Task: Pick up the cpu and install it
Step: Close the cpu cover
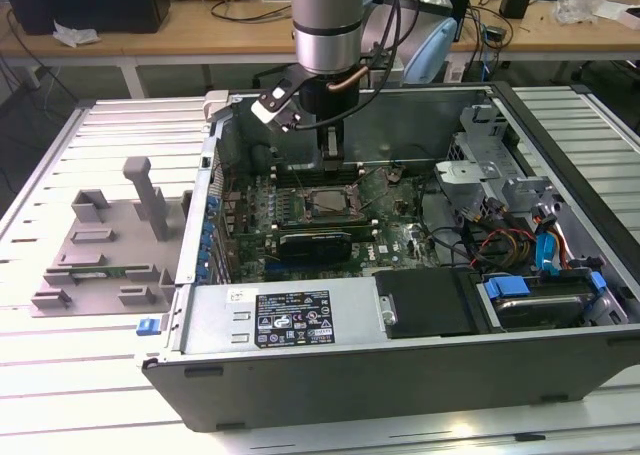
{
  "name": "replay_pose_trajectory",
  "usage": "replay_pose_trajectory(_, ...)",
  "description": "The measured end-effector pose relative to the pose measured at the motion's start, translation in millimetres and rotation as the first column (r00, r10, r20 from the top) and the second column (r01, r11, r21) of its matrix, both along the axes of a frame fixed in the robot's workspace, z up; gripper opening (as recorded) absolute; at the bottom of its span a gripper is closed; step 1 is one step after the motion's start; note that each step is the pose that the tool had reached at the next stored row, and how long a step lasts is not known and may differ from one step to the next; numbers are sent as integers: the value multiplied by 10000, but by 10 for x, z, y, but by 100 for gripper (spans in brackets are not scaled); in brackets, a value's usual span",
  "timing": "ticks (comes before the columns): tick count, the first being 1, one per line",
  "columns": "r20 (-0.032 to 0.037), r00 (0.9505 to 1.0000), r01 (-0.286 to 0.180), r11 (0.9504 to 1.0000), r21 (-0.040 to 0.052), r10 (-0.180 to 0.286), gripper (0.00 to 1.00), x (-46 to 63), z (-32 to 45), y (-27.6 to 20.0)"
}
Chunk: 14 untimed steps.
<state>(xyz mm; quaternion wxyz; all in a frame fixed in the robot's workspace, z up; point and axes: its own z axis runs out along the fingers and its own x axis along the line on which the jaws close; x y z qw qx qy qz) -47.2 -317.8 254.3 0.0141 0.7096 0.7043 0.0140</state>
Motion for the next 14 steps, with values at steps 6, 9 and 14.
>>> replay_pose_trajectory(6,0,10000,0,10000,0,0,11,0,2,0)
replay_pose_trajectory(9,-1,10000,0,10000,-1,0,11,0,25,0)
replay_pose_trajectory(14,-1,10000,0,10000,0,0,11,183,26,0)
